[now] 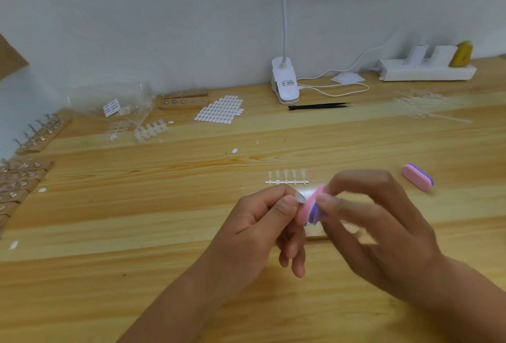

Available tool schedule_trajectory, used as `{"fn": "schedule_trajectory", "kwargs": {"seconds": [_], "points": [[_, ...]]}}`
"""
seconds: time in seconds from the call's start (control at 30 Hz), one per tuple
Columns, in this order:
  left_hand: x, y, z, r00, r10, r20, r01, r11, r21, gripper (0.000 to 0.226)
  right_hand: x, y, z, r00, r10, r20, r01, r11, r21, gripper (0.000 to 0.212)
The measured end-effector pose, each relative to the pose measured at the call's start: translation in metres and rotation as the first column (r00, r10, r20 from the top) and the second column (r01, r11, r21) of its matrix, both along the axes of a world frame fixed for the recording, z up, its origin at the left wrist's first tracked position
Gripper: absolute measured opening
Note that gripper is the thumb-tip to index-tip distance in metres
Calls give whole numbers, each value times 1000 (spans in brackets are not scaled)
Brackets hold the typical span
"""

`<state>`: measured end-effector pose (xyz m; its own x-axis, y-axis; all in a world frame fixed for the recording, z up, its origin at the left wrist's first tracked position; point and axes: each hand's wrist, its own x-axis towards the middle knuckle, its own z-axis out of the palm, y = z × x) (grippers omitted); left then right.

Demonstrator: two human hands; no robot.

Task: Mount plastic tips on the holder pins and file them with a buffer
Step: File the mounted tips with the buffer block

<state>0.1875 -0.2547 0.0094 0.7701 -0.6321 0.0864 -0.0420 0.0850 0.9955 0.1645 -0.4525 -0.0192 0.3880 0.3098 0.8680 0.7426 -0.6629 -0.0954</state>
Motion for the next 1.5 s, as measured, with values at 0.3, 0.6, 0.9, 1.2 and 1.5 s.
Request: {"fn": "schedule_trajectory", "kwargs": {"seconds": [0.3, 0.6, 0.9, 1.2, 1.5], "points": [[3, 3, -1, 999, 20, 40, -17, 996, -89, 24, 21, -34, 5, 890, -402, -217, 388, 916, -108, 21], [4, 0, -7, 994, 8, 111, -2, 999, -48, 22, 1, -15, 25, 827, 43, -561, 17, 995, 101, 34], [3, 0, -4, 989, 91, 119, -89, 996, -18, 16, -2, -14, 36, 676, 307, -670, -67, 931, 359, 24], [13, 8, -6, 848, 498, 182, -511, 859, 33, 26, 10, -45, 21, 617, -99, -781, -6, 991, -131, 20], [17, 12, -13, 808, 232, 542, -509, 738, 443, 31, 8, -48, 32, 549, -140, -824, -15, 984, -177, 20]]}}
